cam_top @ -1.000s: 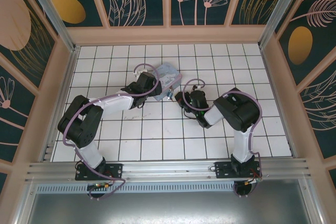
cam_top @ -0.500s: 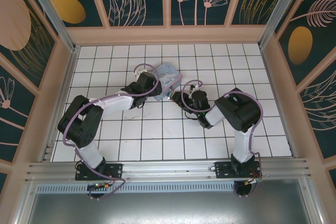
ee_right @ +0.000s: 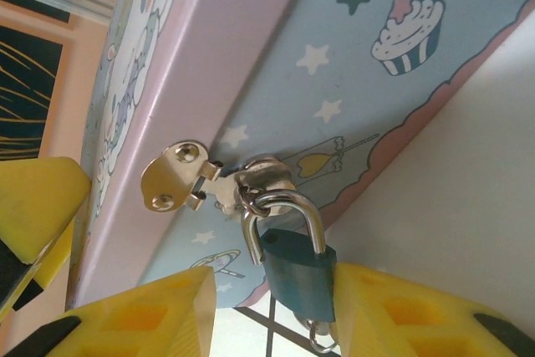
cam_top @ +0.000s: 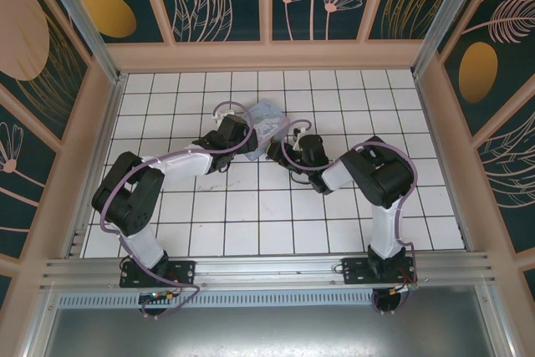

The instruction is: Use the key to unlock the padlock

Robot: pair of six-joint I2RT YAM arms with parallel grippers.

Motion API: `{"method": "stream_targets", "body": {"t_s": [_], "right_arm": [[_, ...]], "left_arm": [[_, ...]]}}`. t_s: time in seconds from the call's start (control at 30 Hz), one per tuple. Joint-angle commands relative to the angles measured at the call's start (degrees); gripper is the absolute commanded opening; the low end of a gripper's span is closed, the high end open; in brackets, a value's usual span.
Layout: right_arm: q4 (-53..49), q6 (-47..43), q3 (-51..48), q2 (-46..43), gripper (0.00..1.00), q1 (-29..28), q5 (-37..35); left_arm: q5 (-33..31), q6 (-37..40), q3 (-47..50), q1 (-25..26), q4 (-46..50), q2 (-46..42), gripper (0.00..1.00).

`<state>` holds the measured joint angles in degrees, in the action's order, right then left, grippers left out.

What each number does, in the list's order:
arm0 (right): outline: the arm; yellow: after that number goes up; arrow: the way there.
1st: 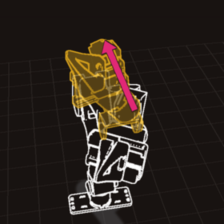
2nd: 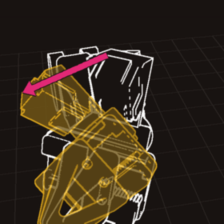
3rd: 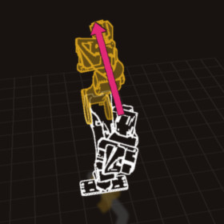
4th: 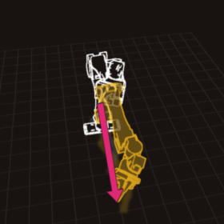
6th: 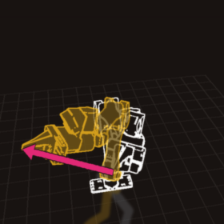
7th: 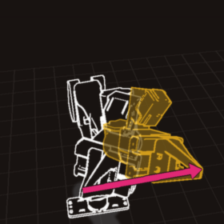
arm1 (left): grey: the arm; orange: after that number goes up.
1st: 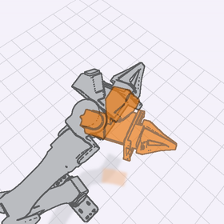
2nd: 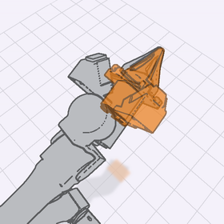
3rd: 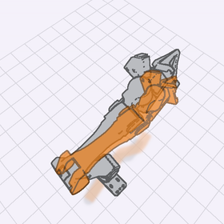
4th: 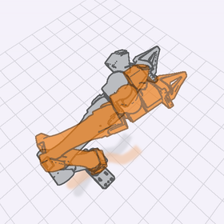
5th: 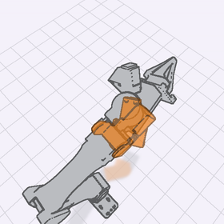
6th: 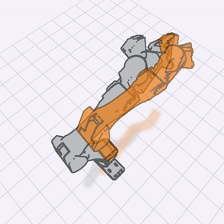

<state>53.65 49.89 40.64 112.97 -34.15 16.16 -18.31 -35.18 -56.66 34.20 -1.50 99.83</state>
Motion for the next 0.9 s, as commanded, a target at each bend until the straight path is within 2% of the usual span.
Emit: {"method": "stream_targets", "body": {"t_s": [0.0, 0.2, 0.43, 0.6, 0.7, 0.87], "right_arm": [[-1.72, -1.21, 0.84, 2.29, 0.41, -0.06, 0.94], [-0.4, 0.12, 0.51, 3.3, 0.37, -0.53, 0.0], [-7.53, -4.03, -0.44, -1.11, 0.48, -1.74, -7.82], [-13.66, -7.95, 1.96, -1.69, 0.55, -2.79, -10.81], [-15.14, -9.33, 3.72, -0.54, 0.59, -3.56, -11.14], [-12.39, -9.04, 4.37, 1.69, 0.58, -3.82, -8.11]], "left_arm": [[0.26, 0.99, 2.28, 0.15, 7.94, 3.26, 0.99], [0.38, 0.9, 2.52, 0.09, 7.73, 3.09, 0.98], [0.63, 0.81, 2.79, 0.12, 7.49, 2.91, 0.99], [0.73, 0.94, 2.49, 0.12, 7.47, 3.26, 0.98], [0.82, 0.9, 2.56, 0.09, 7.53, 3.11, 0.99], [0.72, 0.99, 2.79, 0.09, 7.48, 3.0, 0.99]]}}
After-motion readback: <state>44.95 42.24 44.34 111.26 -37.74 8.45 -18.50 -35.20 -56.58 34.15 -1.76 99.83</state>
